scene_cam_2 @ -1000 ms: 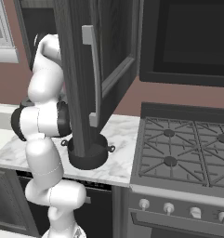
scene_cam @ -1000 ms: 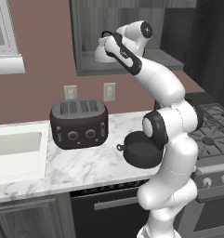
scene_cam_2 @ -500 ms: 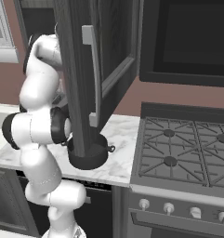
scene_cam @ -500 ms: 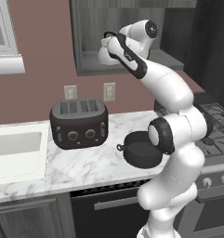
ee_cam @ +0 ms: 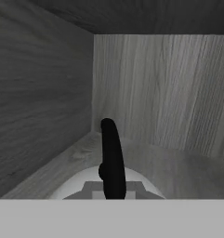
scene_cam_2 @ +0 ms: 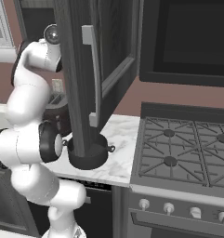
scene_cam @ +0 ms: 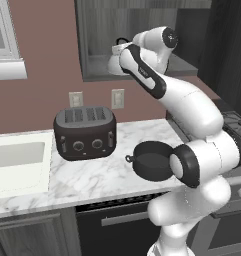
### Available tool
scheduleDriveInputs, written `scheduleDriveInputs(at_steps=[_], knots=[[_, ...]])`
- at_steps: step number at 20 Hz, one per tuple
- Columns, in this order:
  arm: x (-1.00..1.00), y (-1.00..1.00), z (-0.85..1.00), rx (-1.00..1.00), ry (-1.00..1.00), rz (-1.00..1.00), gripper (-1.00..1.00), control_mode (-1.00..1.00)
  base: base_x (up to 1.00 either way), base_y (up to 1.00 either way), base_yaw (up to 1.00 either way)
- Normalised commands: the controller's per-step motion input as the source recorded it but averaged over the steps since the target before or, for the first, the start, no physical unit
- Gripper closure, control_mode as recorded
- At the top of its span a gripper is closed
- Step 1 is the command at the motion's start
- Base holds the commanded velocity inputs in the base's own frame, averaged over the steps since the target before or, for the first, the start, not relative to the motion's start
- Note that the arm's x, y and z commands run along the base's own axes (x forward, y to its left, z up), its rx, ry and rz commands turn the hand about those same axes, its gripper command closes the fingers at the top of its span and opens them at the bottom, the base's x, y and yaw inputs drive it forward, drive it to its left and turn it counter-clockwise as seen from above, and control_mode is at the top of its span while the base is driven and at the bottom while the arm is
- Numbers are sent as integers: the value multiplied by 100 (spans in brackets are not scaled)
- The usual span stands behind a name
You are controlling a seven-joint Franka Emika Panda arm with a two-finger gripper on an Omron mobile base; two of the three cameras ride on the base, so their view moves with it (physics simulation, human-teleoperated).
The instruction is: Pick the kettle from the cabinet and place it on a stove burner. Then pick the pot from the counter and place it on another stove burner. Finally, turn both burners on.
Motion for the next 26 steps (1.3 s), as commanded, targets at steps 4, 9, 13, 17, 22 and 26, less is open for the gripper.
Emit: scheduleDriveInputs(at_steps=[4,9,13,17,22,26], knots=[[-58,-6,0,5,0,-4,100,-100,0,0,0],[-61,-11,0,5,0,-4,100,-100,0,0,0],[-64,-11,0,5,0,-4,100,-100,0,0,0],[-63,-7,0,5,0,-4,100,-100,0,0,0],[-65,-9,0,6,0,-3,100,-100,0,0,0],[-66,-7,0,6,0,-2,100,-100,0,0,0]])
